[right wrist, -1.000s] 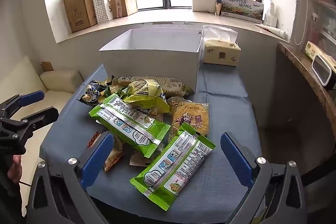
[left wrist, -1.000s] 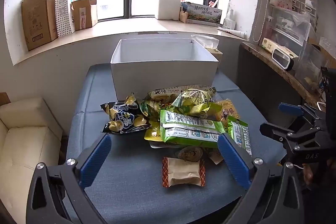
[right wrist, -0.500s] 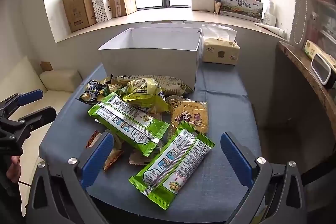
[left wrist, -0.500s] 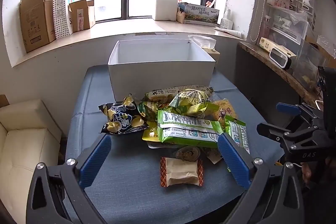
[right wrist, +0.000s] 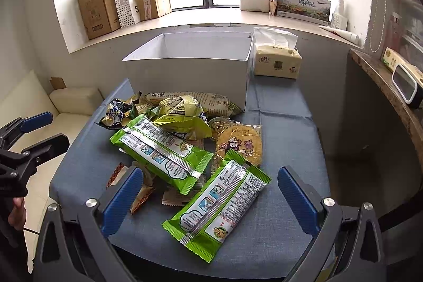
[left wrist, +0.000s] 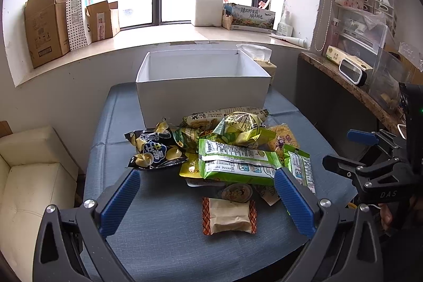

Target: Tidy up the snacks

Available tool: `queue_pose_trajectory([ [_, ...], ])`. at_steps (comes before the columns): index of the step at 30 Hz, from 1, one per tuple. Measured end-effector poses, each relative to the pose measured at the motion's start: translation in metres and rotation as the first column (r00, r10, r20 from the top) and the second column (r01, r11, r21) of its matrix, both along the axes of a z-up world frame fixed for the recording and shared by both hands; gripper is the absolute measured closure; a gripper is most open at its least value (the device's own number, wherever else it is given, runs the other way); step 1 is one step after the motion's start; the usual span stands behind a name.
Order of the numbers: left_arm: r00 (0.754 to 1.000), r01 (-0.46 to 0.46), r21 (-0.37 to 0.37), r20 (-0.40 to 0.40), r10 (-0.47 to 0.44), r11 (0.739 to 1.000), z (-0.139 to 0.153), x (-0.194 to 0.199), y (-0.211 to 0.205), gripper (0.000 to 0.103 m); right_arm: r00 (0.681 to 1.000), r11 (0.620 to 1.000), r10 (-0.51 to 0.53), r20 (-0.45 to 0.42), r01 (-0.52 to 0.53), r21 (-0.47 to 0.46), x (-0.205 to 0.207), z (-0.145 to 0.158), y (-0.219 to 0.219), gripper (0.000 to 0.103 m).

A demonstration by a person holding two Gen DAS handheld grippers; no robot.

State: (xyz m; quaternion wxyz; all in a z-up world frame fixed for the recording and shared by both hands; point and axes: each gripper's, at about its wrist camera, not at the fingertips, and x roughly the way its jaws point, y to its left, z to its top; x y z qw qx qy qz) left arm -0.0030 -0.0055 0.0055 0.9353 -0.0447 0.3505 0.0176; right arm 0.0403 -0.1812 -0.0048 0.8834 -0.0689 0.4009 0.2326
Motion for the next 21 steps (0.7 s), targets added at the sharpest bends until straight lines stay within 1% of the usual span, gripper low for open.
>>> queue_pose_trajectory([
  [21,1.0,0.0,0.003,-0.001,0.0,1.0,-0.002,-0.0012,0.0006,0.0,1.0,1.0,-0.002,-0.008,0.002,-0.001,0.0002,-0.0024,-0.0001,0.0],
])
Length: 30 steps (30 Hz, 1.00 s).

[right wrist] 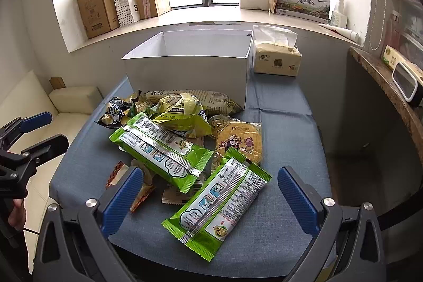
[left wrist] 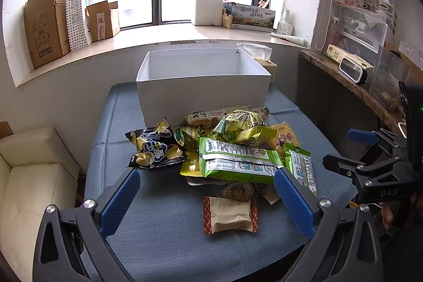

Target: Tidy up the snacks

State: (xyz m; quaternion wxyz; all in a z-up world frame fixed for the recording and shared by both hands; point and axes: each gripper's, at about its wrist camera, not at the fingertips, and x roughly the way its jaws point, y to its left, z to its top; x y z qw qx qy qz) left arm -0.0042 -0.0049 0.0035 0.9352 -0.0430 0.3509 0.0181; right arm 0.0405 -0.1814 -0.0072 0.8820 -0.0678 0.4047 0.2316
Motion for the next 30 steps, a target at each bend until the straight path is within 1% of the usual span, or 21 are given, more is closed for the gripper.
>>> queue_pose_trajectory([
  [24,1.0,0.011,0.008,0.012,-0.012,1.0,0.0007,-0.0022,-0.0034,0.0,1.0,1.0,-0.008,-0.005,0.008,-0.001,0.0008,-0.0006,-0.002,0.0],
  [30,1.0,0.012,0.019,0.015,-0.013,1.0,0.0015,-0.0024,-0.0051,0.0,1.0,1.0,-0.008,-0.007,0.008,0.002,0.0008,-0.0018,-0.0017,0.0],
])
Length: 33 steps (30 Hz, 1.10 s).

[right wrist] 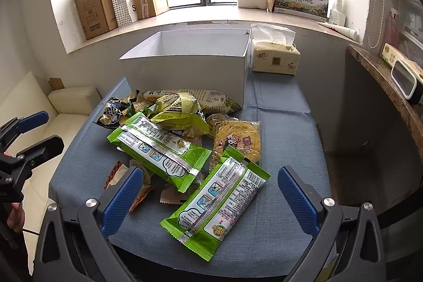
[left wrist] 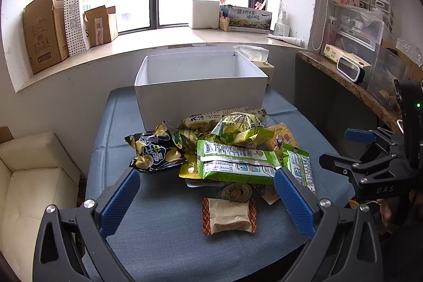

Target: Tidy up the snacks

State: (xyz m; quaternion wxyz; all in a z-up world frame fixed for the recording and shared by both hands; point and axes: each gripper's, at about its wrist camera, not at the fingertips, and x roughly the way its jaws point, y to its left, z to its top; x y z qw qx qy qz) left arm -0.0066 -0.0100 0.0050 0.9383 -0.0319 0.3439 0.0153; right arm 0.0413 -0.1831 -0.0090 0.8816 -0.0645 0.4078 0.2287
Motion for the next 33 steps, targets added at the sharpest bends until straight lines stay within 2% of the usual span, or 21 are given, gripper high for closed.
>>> queue_pose_trajectory([
  [7,1.0,0.002,0.006,0.002,-0.002,1.0,-0.001,-0.001,-0.001,0.0,0.999,1.0,-0.019,-0.033,0.019,-0.01,0.007,-0.015,-0.001,0.0],
  [10,1.0,0.003,0.016,0.002,-0.003,1.0,-0.001,-0.001,-0.002,0.0,0.993,0.998,-0.058,-0.102,0.056,-0.022,0.017,-0.037,-0.003,0.0],
  [16,1.0,0.003,0.018,-0.008,-0.002,1.0,-0.004,0.0,-0.001,0.0,0.956,0.991,-0.134,-0.259,0.126,-0.049,0.039,-0.083,-0.003,0.0],
  [22,1.0,0.003,0.034,-0.02,-0.002,0.999,-0.009,0.002,-0.004,0.0,0.937,0.986,-0.157,-0.313,0.128,-0.111,0.05,-0.112,0.006,0.0],
  [23,1.0,0.002,0.04,-0.022,-0.001,0.999,-0.01,0.002,-0.004,0.0,0.943,0.985,-0.156,-0.295,0.125,-0.121,0.049,-0.113,0.009,0.0],
  [27,1.0,0.001,0.05,-0.029,0.001,0.999,-0.013,0.002,-0.005,0.0,0.955,0.98,-0.153,-0.252,0.115,-0.16,0.045,-0.113,0.015,0.013],
  [28,1.0,0.001,0.05,-0.031,0.0,0.999,-0.014,0.002,-0.006,0.0,0.956,0.981,-0.154,-0.249,0.117,-0.155,0.043,-0.113,0.015,0.019],
  [31,0.999,0.003,0.056,-0.037,-0.001,0.998,-0.016,0.004,-0.006,0.0,0.957,0.986,-0.137,-0.257,0.108,-0.123,0.039,-0.108,0.012,0.028],
  [33,0.999,0.005,0.061,-0.043,-0.002,0.998,-0.018,0.005,-0.007,0.0,0.956,0.987,-0.144,-0.256,0.118,-0.113,0.037,-0.104,0.008,0.029],
])
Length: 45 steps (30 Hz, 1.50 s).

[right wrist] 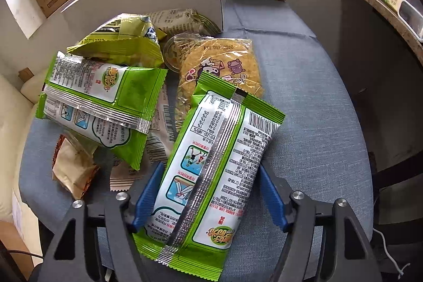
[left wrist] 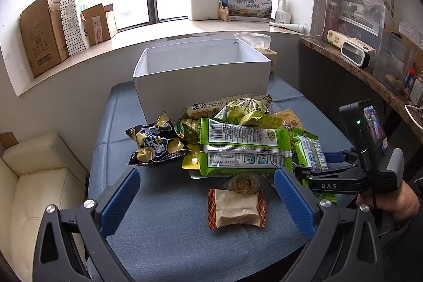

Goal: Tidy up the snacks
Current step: 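Grasp a green wafer pack with the right tool while the left tool grasps another green pack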

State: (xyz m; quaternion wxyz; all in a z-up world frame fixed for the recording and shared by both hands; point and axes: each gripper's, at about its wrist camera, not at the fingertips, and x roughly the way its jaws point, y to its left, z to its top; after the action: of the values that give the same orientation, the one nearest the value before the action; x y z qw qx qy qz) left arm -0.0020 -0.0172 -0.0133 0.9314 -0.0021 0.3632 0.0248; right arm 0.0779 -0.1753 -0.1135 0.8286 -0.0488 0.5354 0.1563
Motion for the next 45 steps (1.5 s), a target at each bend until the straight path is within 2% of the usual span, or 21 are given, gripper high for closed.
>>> queue_pose_trajectory([
  [6,0.998,0.046,0.014,-0.035,-0.045,0.999,-0.011,0.011,-0.004,0.0,0.998,0.995,-0.027,0.058,0.021,0.102,-0.007,0.034,-0.032,0.029],
  [11,0.989,0.113,-0.057,-0.085,-0.118,0.992,-0.03,0.047,0.004,0.0,0.992,0.983,-0.072,0.1,0.053,0.174,-0.009,0.063,-0.056,0.029],
  [18,0.968,0.205,-0.129,-0.119,-0.221,0.97,-0.057,0.098,0.011,0.0,0.991,0.979,-0.075,0.115,0.051,0.196,-0.008,0.069,-0.064,0.029],
  [22,0.965,0.21,-0.139,-0.131,-0.228,0.968,-0.064,0.11,0.01,0.001,0.991,0.979,-0.065,0.114,0.041,0.2,-0.005,0.069,-0.065,0.029],
  [24,0.962,0.22,-0.149,-0.129,-0.239,0.964,-0.064,0.109,0.009,0.022,0.992,0.98,-0.058,0.114,0.034,0.197,-0.003,0.068,-0.063,0.029],
  [26,0.958,0.23,-0.174,-0.134,-0.254,0.958,-0.063,0.108,0.009,0.05,0.992,0.98,-0.058,0.114,0.034,0.198,-0.004,0.068,-0.062,0.029],
  [27,0.956,0.237,-0.194,-0.126,-0.264,0.952,-0.061,0.106,0.01,0.06,0.992,0.979,-0.059,0.112,0.036,0.199,-0.004,0.068,-0.062,0.029],
  [29,0.954,0.263,-0.251,-0.076,-0.29,0.932,-0.052,0.098,0.014,0.071,0.993,0.979,-0.057,0.107,0.035,0.203,-0.004,0.068,-0.062,0.029],
  [32,0.95,0.291,-0.287,-0.029,-0.312,0.913,-0.037,0.089,0.016,0.079,0.992,0.979,-0.057,0.108,0.034,0.201,-0.003,0.067,-0.062,0.029],
  [35,0.948,0.311,-0.274,0.024,-0.317,0.91,-0.016,0.076,0.013,0.084,0.992,0.978,-0.058,0.111,0.035,0.204,-0.003,0.068,-0.062,0.029],
  [40,0.948,0.318,-0.22,0.107,-0.301,0.922,0.028,0.056,0.006,0.086,0.99,0.977,-0.06,0.126,0.032,0.209,-0.006,0.07,-0.063,0.029],
  [45,0.947,0.298,-0.132,0.163,-0.276,0.945,0.067,0.041,0.0,0.086,0.988,0.975,-0.055,0.141,0.023,0.219,-0.01,0.071,-0.064,0.029],
])
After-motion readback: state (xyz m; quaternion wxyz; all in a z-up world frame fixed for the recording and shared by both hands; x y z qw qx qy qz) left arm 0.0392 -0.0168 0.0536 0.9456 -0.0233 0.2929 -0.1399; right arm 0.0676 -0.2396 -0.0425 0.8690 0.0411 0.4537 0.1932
